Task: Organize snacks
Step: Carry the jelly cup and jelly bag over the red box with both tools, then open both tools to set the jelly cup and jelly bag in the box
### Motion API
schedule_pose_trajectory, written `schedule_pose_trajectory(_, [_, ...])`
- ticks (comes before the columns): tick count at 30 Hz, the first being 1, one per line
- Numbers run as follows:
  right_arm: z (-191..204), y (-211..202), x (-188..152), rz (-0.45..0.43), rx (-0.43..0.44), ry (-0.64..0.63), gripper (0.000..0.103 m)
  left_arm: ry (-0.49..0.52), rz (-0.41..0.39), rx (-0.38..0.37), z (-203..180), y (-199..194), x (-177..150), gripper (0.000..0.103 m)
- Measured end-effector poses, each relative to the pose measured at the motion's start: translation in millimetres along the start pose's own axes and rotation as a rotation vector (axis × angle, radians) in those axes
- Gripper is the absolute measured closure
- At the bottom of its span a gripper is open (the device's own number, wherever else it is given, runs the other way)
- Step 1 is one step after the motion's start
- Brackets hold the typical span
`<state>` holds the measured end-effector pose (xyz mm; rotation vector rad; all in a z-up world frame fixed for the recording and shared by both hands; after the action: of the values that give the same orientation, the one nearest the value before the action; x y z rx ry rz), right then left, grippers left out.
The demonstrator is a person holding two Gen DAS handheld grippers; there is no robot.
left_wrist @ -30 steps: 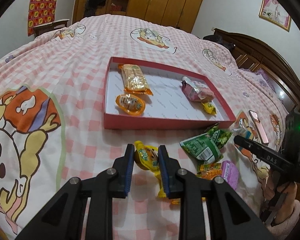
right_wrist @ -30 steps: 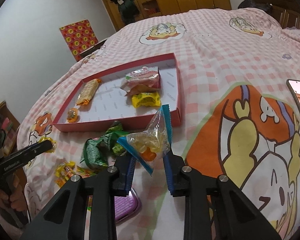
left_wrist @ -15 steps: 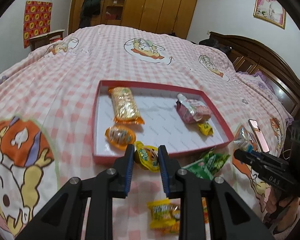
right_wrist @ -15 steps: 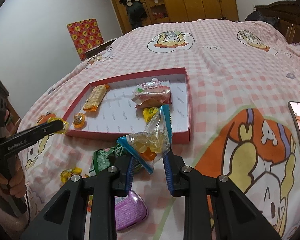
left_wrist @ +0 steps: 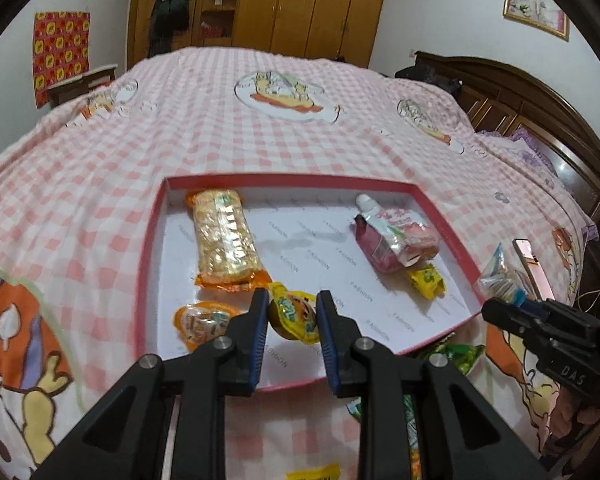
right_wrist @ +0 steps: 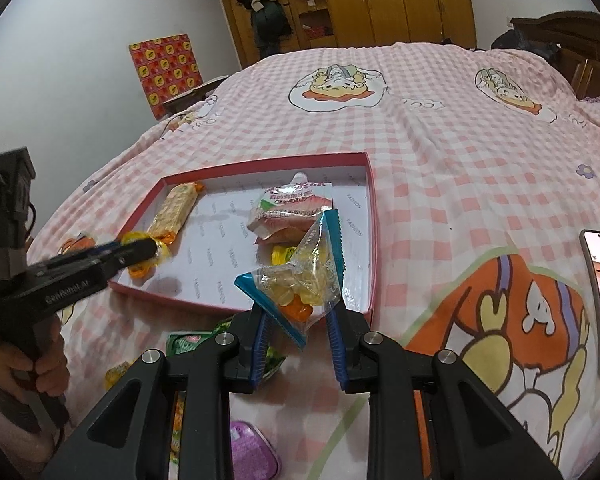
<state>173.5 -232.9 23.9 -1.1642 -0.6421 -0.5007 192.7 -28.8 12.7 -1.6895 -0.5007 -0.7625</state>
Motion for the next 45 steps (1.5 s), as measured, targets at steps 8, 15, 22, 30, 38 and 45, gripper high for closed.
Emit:
schedule_pose_trajectory(8, [-4,14,6,0.015,-0.011,0.008,0.076,-0.018,0.071,0.017,8,21,-13,0.078])
schedule_pose_trajectory(15, [-10,27,15,0.028,-0.051,0.002,0.076,-0.04,0.079,0.042,19,24,-14,0.078])
schedule_pose_trajectory(22, [-11,50,23,0.056,-0.088,-0.03,0.076,-0.05,0.088,0.056,26,25,-16,0.079])
schedule_pose_trajectory(30, [-10,66,32,0.057,-0.087,-0.033,0.076,-0.044,0.09,0.055,26,27,-15,0.079])
schedule_pose_trajectory(38, [-6,77,30,0.07,-0.09,-0.06,0.076,-0.038,0.093,0.06,25,29,-15,0.078])
schedule_pose_trajectory(45, [-6,76,32,0.074,-0.071,-0.05,0.072,-0.038,0.096,0.058,24,29,-15,0.078])
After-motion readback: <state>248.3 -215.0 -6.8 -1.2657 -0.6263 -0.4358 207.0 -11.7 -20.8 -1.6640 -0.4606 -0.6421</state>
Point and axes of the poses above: each gripper's, at about its wrist camera, not at the fingertips, and y roughly the way its jaws point, z to its left, x to its top, the point moved 9 cm from there along y, roughly the way its jaws point, and after that the axes turned 2 degrees about y, right-handed, at the moved point
